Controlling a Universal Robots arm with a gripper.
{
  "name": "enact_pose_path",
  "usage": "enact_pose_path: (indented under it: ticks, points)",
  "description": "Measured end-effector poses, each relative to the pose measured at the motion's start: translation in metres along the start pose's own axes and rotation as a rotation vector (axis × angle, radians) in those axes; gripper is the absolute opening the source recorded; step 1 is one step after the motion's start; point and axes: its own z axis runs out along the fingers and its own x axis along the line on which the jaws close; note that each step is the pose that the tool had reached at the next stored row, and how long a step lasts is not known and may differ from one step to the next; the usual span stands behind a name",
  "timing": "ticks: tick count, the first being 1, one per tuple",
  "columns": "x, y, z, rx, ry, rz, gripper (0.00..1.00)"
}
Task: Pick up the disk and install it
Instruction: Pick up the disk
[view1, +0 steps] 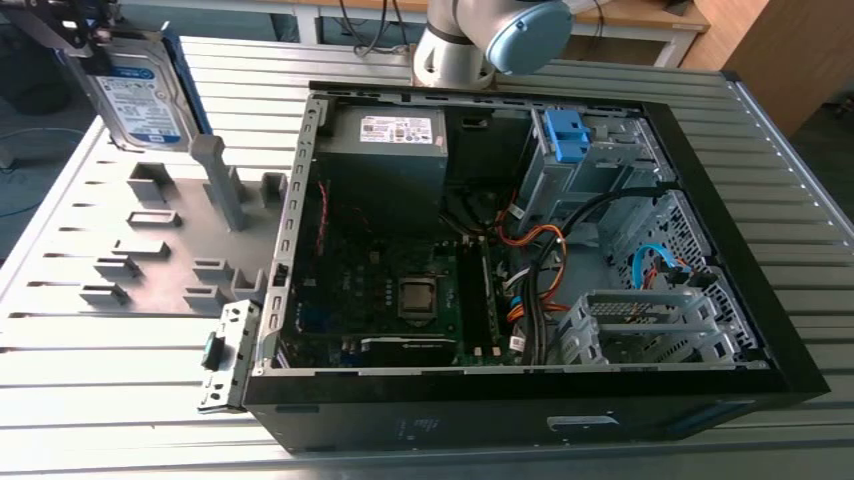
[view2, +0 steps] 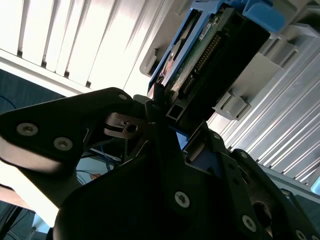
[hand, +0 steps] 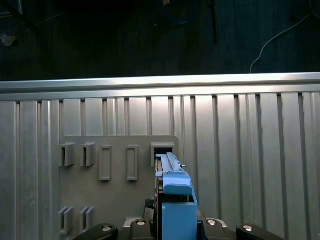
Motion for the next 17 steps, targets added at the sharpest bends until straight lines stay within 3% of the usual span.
enact_pose_path:
  ticks: [17]
  points:
    - [-0.0001,0.0002,-0.0100,0.0000,-0.0013,0.000,0.36]
